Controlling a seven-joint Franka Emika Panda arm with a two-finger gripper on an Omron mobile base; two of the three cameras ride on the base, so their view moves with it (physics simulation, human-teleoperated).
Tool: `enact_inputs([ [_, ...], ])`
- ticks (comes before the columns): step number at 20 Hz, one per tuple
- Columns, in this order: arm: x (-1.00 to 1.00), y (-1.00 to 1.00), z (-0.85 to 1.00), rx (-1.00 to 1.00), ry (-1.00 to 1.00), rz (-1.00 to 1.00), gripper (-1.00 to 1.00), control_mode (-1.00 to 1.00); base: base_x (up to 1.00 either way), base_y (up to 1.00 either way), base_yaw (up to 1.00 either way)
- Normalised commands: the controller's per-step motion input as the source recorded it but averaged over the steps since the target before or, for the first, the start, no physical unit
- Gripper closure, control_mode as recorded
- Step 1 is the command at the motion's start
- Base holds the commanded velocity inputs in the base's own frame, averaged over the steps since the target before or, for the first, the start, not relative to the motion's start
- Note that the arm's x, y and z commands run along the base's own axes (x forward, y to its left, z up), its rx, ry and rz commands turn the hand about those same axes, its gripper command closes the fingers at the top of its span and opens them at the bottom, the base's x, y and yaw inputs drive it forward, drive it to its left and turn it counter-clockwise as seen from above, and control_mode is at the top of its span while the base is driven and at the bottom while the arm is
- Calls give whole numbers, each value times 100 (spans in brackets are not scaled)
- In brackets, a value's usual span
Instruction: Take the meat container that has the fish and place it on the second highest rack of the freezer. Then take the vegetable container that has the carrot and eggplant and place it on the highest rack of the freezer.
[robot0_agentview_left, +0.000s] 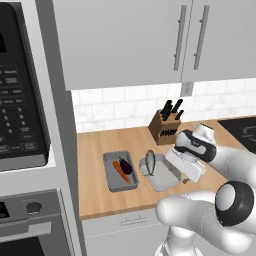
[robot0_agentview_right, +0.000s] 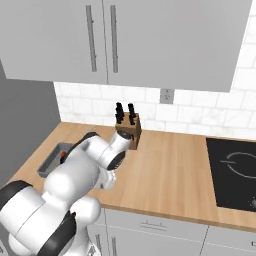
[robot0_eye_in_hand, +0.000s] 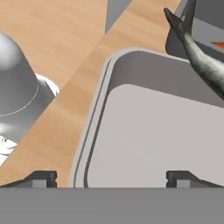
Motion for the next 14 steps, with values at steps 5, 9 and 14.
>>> enact_inputs([
  [5,35,1,-35,0,7,2,-100,-100,0,0,0],
  [9,12,0,-34,0,0,0,-100,-100,0,0,0],
  [14,-1,7,-34,0,0,0,100,-100,0,0,0],
])
